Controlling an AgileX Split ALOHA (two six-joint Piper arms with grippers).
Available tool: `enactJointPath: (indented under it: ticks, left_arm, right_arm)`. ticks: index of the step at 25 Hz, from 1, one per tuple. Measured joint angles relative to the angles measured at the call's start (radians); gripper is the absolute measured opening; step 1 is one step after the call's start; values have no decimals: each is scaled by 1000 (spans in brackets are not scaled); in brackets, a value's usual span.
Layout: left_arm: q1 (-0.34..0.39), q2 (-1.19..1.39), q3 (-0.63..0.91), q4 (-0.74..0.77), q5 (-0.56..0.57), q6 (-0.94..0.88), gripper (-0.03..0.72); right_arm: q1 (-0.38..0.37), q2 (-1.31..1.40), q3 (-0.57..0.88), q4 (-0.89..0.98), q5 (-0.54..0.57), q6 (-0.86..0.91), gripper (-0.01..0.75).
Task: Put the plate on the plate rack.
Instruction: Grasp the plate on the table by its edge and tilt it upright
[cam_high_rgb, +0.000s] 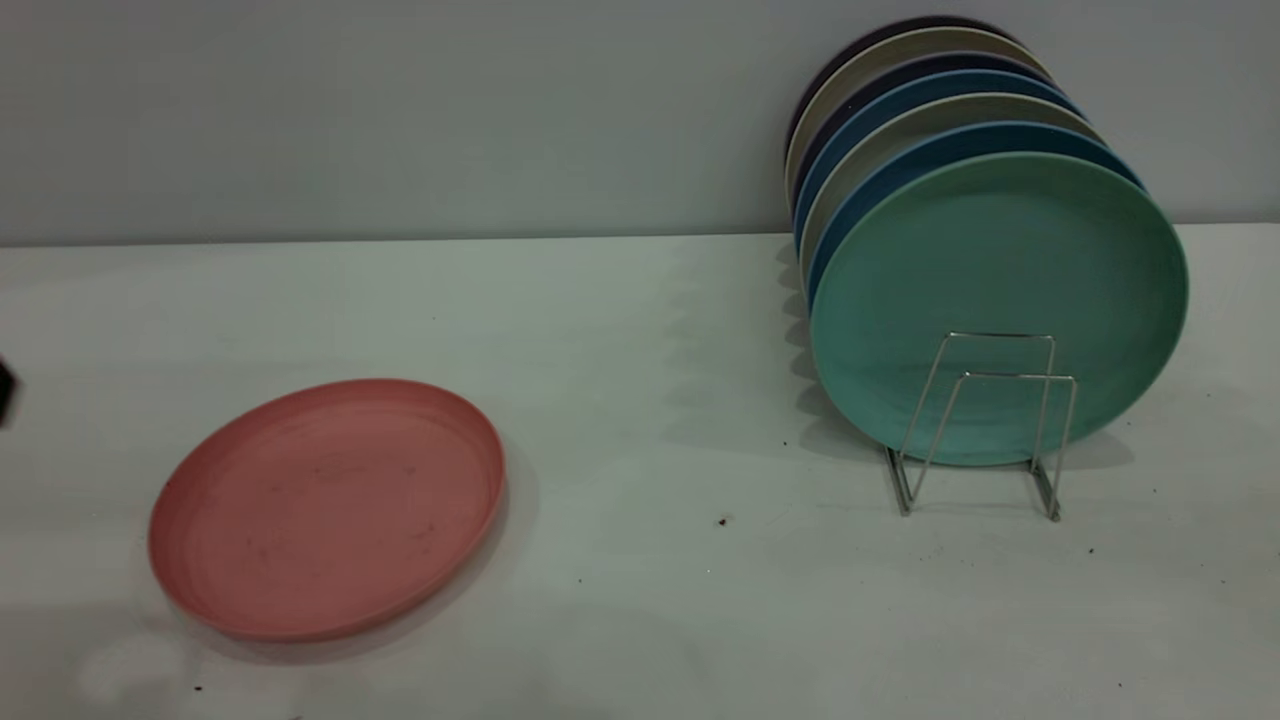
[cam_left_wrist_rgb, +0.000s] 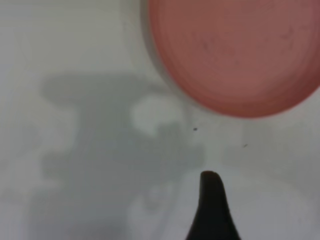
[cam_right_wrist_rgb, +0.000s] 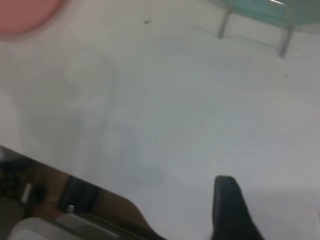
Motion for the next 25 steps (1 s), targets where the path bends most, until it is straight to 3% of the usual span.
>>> enactJointPath:
  ticks: [6, 9, 13, 18, 25]
  left_arm:
    - [124, 209, -3, -184, -86, 202, 577]
    - [166, 318, -24, -367, -102, 401, 578]
    - [174, 441, -57, -612, -128, 639, 578]
    - [175, 565, -87, -824, -158, 781, 578]
    - [175, 640, -88, -919, -222, 800, 578]
  right_arm:
    - [0, 22, 0, 29, -5, -40, 442]
    - [0, 23, 0, 36, -6, -42, 441]
    - [0, 23, 0, 47, -7, -47, 441]
    - [0, 23, 0, 48, -7, -48, 441]
    - [0, 23, 0, 48, -7, -48, 441]
